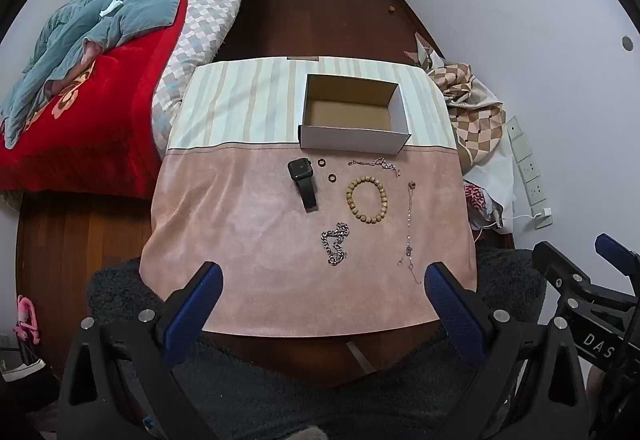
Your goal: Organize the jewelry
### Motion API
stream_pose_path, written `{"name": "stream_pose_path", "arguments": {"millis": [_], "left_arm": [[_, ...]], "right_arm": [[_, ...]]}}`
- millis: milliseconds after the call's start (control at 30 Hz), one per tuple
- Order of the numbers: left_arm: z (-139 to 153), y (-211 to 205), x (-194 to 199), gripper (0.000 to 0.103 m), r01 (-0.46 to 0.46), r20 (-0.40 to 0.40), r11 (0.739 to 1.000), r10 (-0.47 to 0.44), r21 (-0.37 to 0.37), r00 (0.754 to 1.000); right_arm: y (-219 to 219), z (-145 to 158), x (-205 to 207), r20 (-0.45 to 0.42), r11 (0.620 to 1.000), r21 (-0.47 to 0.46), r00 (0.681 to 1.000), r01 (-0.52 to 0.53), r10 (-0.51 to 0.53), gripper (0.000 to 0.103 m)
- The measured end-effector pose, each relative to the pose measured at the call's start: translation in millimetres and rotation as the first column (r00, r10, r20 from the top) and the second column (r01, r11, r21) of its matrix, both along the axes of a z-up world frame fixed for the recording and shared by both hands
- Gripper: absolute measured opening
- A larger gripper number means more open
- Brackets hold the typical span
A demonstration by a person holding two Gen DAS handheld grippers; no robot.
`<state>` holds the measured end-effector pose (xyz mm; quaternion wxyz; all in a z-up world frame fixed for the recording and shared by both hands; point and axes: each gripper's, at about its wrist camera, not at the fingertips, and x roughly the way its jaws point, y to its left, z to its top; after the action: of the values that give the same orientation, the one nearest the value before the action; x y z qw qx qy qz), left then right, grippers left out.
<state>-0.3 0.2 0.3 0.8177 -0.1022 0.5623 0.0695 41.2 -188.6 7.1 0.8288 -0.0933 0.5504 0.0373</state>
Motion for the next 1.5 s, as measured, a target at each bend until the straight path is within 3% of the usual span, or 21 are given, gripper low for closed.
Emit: {"name": "stream_pose_path", "arguments": {"millis": [1500], "left_arm": [[11.7, 1.0, -3.2, 0.103, -0.004, 0.015, 1.0, 0.004, 0.021, 1.0]], "right_arm": [[-4.5, 12.2, 2.0, 0.023, 1.0, -0.017, 1.0, -0.008, 0.008, 0.103]]}}
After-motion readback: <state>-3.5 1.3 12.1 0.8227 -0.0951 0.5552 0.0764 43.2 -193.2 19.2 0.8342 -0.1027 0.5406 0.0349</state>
